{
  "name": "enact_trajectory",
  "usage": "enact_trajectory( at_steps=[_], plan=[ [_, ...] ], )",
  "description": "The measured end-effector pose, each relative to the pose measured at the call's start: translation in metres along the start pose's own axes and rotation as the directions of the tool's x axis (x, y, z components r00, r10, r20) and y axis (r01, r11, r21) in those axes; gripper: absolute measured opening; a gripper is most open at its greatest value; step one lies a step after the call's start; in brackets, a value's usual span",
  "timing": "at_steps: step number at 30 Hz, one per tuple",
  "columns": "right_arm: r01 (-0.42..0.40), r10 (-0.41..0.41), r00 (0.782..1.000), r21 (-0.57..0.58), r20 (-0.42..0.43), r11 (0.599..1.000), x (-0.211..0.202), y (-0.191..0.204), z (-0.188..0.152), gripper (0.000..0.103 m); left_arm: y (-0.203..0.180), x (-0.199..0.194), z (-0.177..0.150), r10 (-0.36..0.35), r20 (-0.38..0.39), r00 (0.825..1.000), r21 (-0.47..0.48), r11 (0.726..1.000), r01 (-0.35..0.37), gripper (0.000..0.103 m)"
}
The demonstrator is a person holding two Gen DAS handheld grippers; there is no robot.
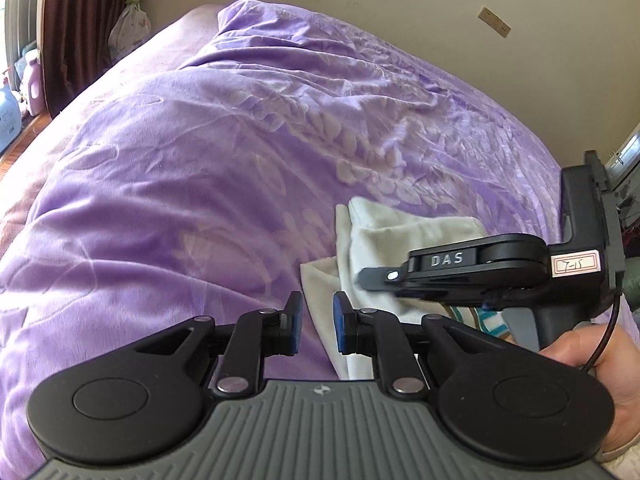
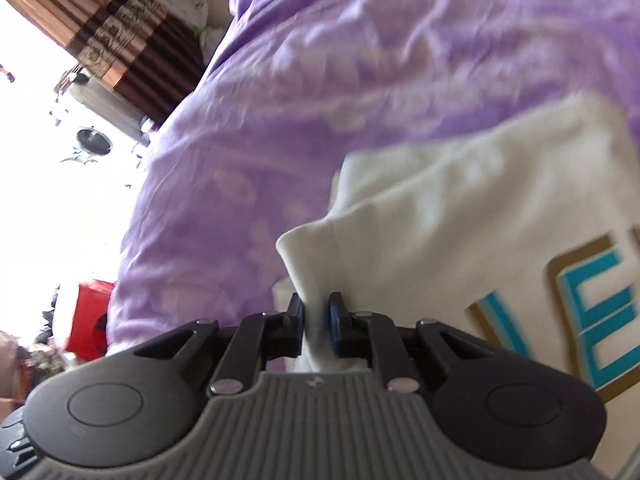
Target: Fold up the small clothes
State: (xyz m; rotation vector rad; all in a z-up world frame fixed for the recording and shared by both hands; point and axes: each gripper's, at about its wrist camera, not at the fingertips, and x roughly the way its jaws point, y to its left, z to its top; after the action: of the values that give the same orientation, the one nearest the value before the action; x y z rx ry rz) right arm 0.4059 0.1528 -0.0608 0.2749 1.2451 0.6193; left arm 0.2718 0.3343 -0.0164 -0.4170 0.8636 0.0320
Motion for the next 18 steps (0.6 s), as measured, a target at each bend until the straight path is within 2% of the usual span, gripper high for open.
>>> enact_trajectory(
  at_steps=[4, 7, 9, 13, 18],
  plan=[
    [-0.027, 0.026, 1.000, -0.076, -0.017, 0.997, -0.019, 0.016, -0.007, 0.015, -0.012, -0.011, -0.004, 0.011, -0.015, 1.000, 0.035, 0.999, -0.011, 0.031],
    [-0.067, 0.067, 0.998, -0.125, -0.009, 0.990, -0.050, 0.024, -0.014, 0.024, -0.024, -0.023, -0.009, 0.000, -0.024, 1.000, 0.043, 0.999, 0.002, 0.041],
    [-0.073, 0.075, 0.997, -0.178, 0.004, 0.981, -0.073, 0.027, -0.019, 0.024, -0.031, -0.031, -0.014, -0.022, -0.038, 0.999, 0.032, 0.999, 0.023, 0.046],
    [-0.026, 0.043, 0.998, -0.281, 0.055, 0.959, -0.116, 0.016, -0.041, 0.032, -0.036, -0.041, -0.032, -0.090, -0.082, 0.993, -0.017, 0.996, 0.089, 0.053],
    [0.040, -0.002, 0.994, -0.337, 0.112, 0.941, -0.153, -0.027, -0.079, 0.038, -0.031, -0.040, -0.058, -0.156, -0.141, 0.978, -0.127, 0.982, 0.139, 0.062]
  ],
)
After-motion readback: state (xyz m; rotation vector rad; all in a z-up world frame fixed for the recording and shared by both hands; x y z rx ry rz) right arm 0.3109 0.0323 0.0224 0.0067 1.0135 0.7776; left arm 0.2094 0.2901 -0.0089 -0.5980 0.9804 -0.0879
